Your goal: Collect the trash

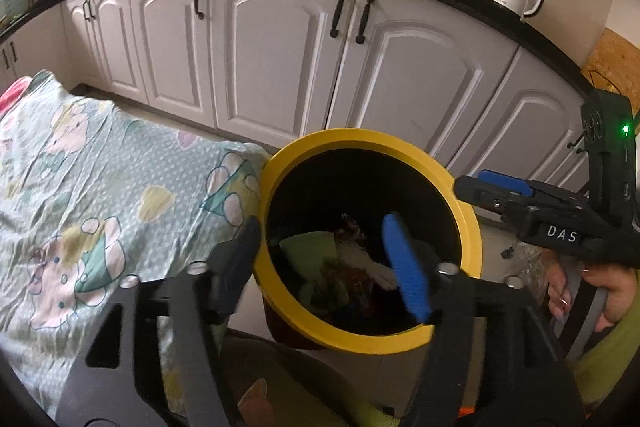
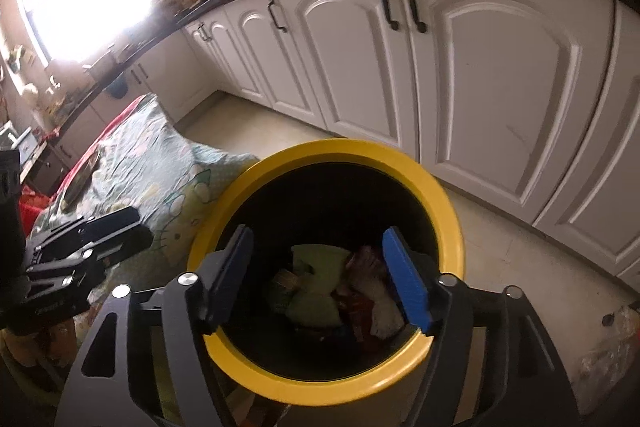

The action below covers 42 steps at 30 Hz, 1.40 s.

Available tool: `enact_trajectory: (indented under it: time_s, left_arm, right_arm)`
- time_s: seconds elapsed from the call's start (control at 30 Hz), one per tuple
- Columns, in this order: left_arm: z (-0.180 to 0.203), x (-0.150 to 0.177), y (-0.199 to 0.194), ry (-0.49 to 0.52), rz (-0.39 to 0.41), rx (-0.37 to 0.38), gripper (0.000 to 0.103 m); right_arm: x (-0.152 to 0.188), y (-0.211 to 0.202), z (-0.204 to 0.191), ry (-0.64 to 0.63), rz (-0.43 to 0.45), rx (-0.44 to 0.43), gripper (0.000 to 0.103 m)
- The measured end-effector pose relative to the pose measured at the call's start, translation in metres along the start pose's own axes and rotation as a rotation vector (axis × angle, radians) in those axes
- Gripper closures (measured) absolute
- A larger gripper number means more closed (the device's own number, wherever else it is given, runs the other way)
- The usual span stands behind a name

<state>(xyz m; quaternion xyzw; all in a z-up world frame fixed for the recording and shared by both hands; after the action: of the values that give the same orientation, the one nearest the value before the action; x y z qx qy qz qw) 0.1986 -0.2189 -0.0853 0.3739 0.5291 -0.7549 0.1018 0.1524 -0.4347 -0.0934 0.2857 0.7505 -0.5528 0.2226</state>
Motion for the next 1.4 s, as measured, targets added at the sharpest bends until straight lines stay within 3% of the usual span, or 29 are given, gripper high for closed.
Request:
enact_trajectory:
  time_s: [0.1,0.2,0.43,0.67,0.87,1.03,1.4]
  left_arm:
    - [-0.009,-0.001,-0.006,-0.034,0.012,-0.015,0.022]
    - [-0.020,-0.004,-0.015,-0.076,0.036,-0.037,0.011]
    - [-0.046,-0.006,-0.047,-0.139,0.102,-0.116,0.011]
    - [-0.078,0.001,-0.092,-0.173,0.175,-0.217,0.011]
    - [-0.105,0.011,-0.133,-0.220,0.240,-0.283,0.011]
    - [-0.110,0.028,-0.159,-0.209,0.272,-0.317,0.011]
    - [-0.095,0.069,-0.186,-0.131,0.352,-0.358,0.011]
  right_arm:
    - [0.000,-0.003,0.002,0.006,0.011,0.020,0.028]
    - [-0.002,-0.005,-0.001,0.003,0.027,0.047,0.019]
    - [-0.010,-0.015,-0.029,-0.031,0.068,0.066,0.007]
    - [-0.012,-0.018,-0.095,-0.159,0.085,0.058,0.006]
    - [-0.009,-0.037,-0.152,-0.240,0.173,0.077,0.006]
    - [0.004,-0.047,-0.181,-0.228,0.177,0.035,0.006]
    - [0.050,-0.078,-0.213,-0.301,0.420,0.082,0.006]
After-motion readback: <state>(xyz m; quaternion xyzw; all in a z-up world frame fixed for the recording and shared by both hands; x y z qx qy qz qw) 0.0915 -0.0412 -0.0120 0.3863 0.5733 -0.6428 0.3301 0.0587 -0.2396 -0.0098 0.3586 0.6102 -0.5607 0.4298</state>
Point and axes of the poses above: each gripper's, at about its wrist camera, not at the fingertips, and y roughly the way its jaws point, z to its right, x to its underside, the point moved 1 cm from there along y, roughly the way its jaws point
